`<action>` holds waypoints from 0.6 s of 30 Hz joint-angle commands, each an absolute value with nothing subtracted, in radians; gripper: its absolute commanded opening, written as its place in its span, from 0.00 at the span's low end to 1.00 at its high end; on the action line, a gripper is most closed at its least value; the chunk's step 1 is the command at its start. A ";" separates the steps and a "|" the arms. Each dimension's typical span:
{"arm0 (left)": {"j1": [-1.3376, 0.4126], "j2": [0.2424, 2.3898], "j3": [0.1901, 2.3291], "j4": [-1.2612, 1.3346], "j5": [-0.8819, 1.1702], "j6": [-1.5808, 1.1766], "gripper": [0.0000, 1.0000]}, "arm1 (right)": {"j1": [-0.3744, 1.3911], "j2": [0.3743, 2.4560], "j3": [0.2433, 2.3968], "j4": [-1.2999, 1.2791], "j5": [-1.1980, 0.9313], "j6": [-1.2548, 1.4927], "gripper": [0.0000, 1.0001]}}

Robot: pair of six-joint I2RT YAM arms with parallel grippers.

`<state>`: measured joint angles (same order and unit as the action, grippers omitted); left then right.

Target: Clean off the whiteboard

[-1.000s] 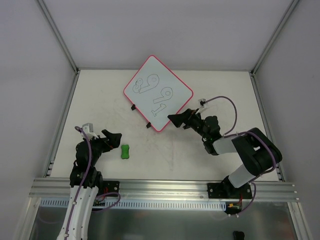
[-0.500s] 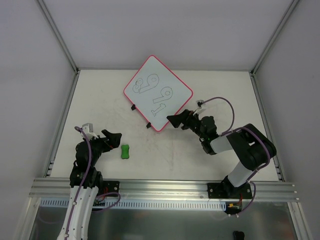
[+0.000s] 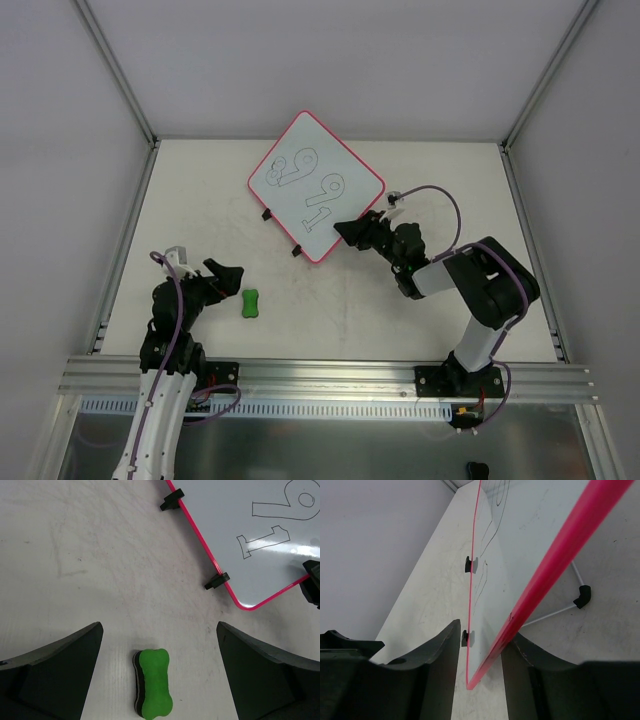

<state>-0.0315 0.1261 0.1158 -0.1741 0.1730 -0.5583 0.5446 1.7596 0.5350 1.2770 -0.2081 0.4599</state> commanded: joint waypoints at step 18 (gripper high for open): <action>-0.443 0.564 0.411 -0.233 -0.232 -0.525 0.99 | 0.503 1.809 0.574 1.532 -0.189 0.489 0.00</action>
